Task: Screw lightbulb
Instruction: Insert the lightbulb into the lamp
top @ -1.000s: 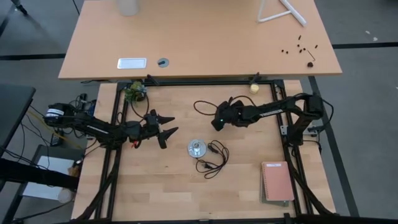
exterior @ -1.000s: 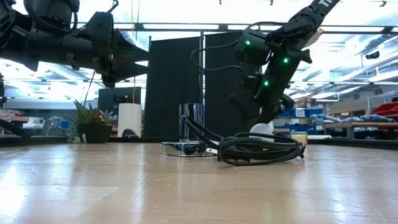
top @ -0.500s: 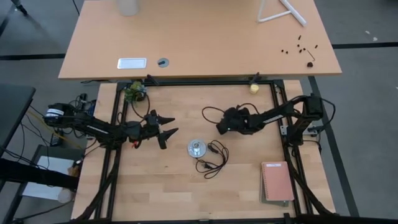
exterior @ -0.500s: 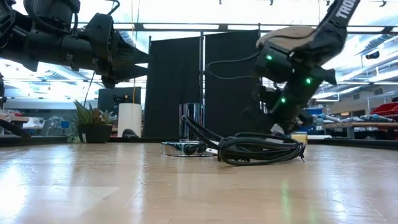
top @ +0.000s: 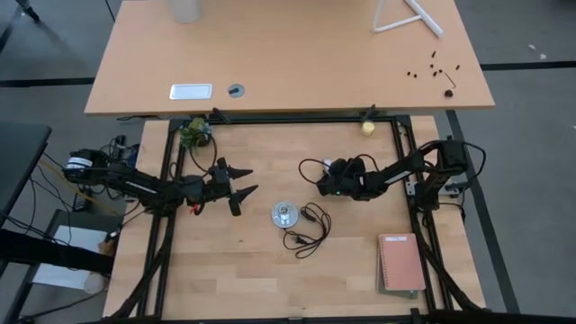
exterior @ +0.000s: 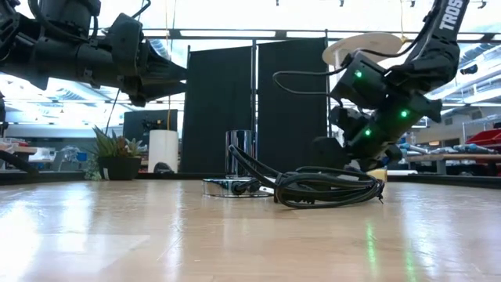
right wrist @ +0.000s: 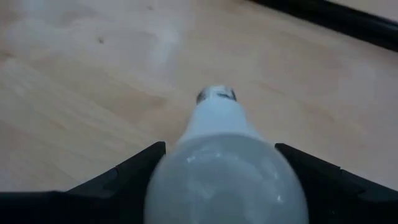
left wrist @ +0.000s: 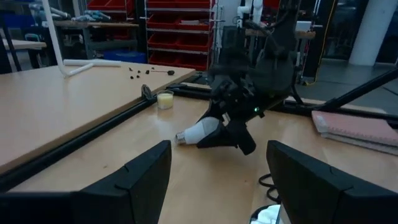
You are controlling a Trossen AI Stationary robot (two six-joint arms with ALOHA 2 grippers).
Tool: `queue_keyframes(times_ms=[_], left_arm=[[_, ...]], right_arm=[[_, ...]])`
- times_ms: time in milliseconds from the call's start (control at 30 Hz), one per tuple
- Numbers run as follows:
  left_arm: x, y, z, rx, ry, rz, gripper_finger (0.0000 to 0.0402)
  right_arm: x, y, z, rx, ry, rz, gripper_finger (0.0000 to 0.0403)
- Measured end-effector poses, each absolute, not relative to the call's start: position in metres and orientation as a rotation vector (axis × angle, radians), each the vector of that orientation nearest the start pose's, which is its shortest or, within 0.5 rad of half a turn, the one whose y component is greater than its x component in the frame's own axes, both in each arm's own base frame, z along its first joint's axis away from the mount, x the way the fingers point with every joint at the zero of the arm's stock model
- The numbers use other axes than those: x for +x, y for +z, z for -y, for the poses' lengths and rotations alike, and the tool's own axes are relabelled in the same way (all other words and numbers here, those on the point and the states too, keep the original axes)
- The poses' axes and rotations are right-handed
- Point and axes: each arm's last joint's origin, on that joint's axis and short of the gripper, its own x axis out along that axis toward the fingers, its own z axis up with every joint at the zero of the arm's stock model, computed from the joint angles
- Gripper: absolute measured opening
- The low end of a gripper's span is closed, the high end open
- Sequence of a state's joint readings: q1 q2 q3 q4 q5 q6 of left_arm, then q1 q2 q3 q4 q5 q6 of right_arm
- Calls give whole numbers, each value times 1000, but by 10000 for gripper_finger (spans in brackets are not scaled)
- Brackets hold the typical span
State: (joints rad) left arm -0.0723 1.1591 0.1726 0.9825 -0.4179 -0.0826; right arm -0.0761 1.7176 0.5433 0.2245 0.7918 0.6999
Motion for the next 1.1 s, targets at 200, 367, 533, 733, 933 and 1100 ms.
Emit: queue_keyframes(times_ms=[200, 367, 533, 733, 933, 1100], left_arm=[[194, 174, 2, -80, 346, 9, 268], [194, 174, 2, -80, 346, 9, 268], [194, 173, 2, -78, 348, 0, 268], [194, 172, 2, -77, 348, -5, 268], [194, 172, 2, -77, 348, -5, 268], [194, 172, 3, -76, 310, -13, 268]], right_arm=[[259, 80, 43, 265, -1081, -580, 307], [265, 71, 45, 246, -1102, -523, 307], [267, 68, 44, 218, -1107, -507, 306], [269, 68, 42, 192, -1070, -531, 269], [270, 77, 38, 185, -957, -581, 252], [270, 104, 32, 193, -753, -611, 272]])
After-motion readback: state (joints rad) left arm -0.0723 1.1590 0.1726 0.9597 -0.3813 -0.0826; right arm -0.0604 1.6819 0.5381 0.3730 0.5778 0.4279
